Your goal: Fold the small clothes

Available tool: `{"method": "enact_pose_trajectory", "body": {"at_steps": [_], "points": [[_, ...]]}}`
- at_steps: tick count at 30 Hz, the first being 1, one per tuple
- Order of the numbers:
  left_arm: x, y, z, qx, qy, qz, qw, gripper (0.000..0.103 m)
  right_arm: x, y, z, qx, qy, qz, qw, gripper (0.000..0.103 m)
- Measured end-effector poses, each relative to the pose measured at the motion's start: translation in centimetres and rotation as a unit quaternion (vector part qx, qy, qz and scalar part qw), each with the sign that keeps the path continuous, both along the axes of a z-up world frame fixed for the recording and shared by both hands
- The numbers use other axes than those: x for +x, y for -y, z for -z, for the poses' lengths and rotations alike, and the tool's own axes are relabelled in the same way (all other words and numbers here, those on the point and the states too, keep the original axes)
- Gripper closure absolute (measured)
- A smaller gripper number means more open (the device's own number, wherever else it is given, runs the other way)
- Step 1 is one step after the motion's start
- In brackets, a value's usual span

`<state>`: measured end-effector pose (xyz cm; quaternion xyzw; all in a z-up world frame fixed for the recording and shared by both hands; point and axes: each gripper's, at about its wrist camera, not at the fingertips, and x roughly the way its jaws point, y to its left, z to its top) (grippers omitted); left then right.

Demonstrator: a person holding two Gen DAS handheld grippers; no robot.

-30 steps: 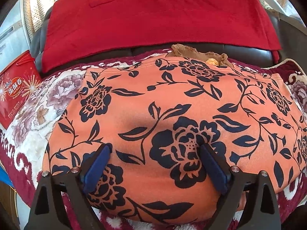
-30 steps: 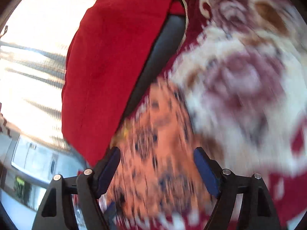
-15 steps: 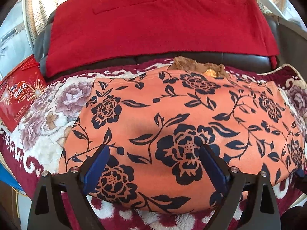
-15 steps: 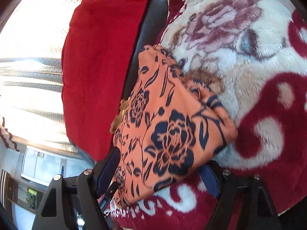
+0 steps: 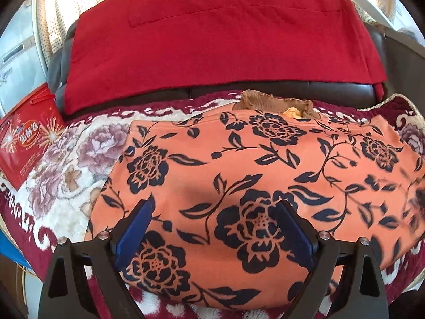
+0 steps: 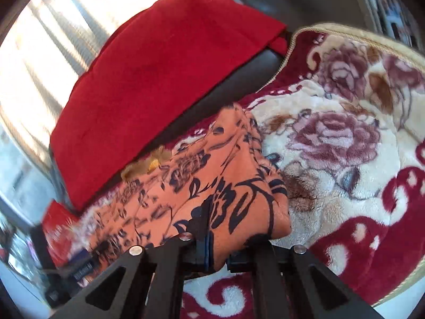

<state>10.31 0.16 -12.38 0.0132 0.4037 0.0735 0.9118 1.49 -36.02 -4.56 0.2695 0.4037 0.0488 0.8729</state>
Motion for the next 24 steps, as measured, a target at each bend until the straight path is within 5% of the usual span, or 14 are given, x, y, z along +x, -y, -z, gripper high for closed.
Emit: {"method": "enact_pose_trajectory", "body": {"at_steps": [2, 4, 6, 7, 12, 20, 22, 23, 24], "points": [[0.7, 0.4, 0.9, 0.003, -0.019, 0.003, 0.9998, 0.008, 1.0, 1.4, 3.5, 0.068, -0.062, 0.004, 0.996, 0.086], [1.0, 0.5, 1.8, 0.005, -0.026, 0.006, 0.9996, 0.008, 0.1, 3.5, 4.4, 0.146, -0.05, 0.011, 0.988, 0.075], [0.9, 0.5, 2.0, 0.001, -0.02, 0.009, 0.9998, 0.008, -0.9, 5.2, 3.7, 0.169, -0.037, 0.01, 0.985, 0.028], [0.9, 0.4, 2.1, -0.001, -0.021, 0.01, 0.9997, 0.008, -1.3, 5.9, 3.2, 0.182, -0.02, 0.007, 0.983, 0.024], [1.2, 0.1, 2.3, -0.013, -0.023, 0.013, 0.9996, 0.008, 1.4, 8.2, 0.2, 0.146, 0.016, -0.021, 0.989, 0.025], [1.1, 0.1, 2.4, -0.016, -0.024, 0.012, 0.9995, 0.008, 16.6, 6.0, 2.2, 0.069, -0.063, -0.089, 0.992, 0.029], [1.1, 0.1, 2.4, -0.015, -0.023, 0.012, 0.9995, 0.008, 18.9, 4.9, 2.7, 0.057, -0.082, -0.102, 0.99, 0.061], [1.1, 0.0, 2.4, -0.016, -0.023, 0.012, 0.9995, 0.008, 18.5, 4.0, 3.1, 0.05, -0.085, -0.108, 0.989, 0.09], [1.1, 0.0, 2.5, -0.017, -0.024, 0.012, 0.9995, 0.008, 18.1, 3.2, 2.0, 0.037, -0.069, -0.115, 0.99, 0.09]]}}
